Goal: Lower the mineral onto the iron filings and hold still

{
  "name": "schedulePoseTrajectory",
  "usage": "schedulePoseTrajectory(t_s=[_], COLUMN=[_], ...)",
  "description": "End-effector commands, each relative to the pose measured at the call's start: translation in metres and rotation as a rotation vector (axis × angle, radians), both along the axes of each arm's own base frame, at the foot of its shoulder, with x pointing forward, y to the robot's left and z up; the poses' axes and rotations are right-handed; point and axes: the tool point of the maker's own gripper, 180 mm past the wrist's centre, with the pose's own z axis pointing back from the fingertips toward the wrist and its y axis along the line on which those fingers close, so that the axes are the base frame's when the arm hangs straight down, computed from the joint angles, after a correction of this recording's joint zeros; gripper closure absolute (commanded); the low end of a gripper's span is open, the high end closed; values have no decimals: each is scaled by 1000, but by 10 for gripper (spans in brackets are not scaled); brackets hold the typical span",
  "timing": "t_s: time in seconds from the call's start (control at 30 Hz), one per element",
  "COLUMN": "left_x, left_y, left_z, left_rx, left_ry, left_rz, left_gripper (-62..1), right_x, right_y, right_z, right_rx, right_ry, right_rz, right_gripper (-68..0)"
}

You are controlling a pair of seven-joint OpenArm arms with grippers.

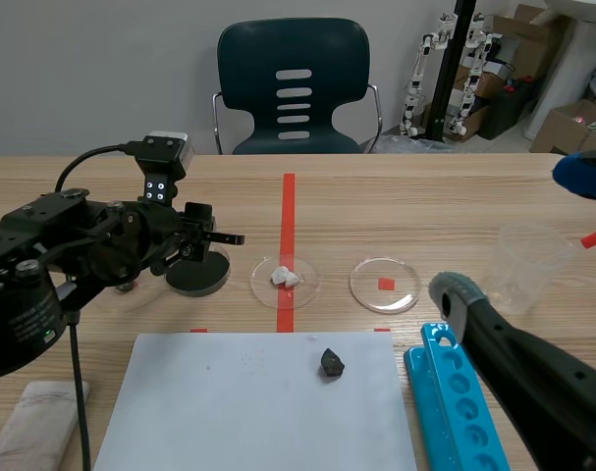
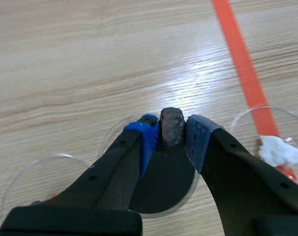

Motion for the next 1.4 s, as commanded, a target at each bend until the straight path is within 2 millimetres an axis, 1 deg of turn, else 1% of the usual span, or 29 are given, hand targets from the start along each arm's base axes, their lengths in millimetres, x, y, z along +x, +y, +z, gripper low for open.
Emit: schedulePoseTrajectory(t_s=[0.0,0.17,0.3,0.37,0.5,0.57,0.67,0.77,0.9,1.03,1.13,1.37], left_x=[0,-22,-51,-70,-116,-135,-161,-183,-206,-225,-233,-236], left_y=[-3,-9,-19,-31,-64,-74,-81,-85,-90,-92,-93,-92], left_z=[20,59,88,100,119,127,132,130,129,125,122,119], left_rx=[-13,69,94,86,40,10,-24,-42,-66,-65,-63,-58], left_ry=[-74,-207,-285,-313,-373,-398,-401,-385,-386,-368,-345,-335], left_rz=[-30,-115,-187,-259,-485,-553,-608,-636,-663,-693,-704,-702], left_gripper=[-102,-102,-102,-102,-102,-102,-102,-102,-102,-102,-102,-102], right_x=[1,1,1,1,1,1,1,1,1,1,1,1], right_y=[1,1,1,1,1,1,1,1,1,1,1,1], right_z=[7,6,6,6,6,6,6,5,5,5,5,5], right_rx=[14,12,12,12,12,12,11,7,7,7,7,8], right_ry=[-17,-15,-15,-15,-15,-15,-14,-10,-9,-9,-10,-10], right_rz=[3,3,3,3,3,3,3,2,2,2,2,1], right_gripper=[-679,-679,-679,-679,-679,-679,-679,-679,-679,-679,-679,-679])
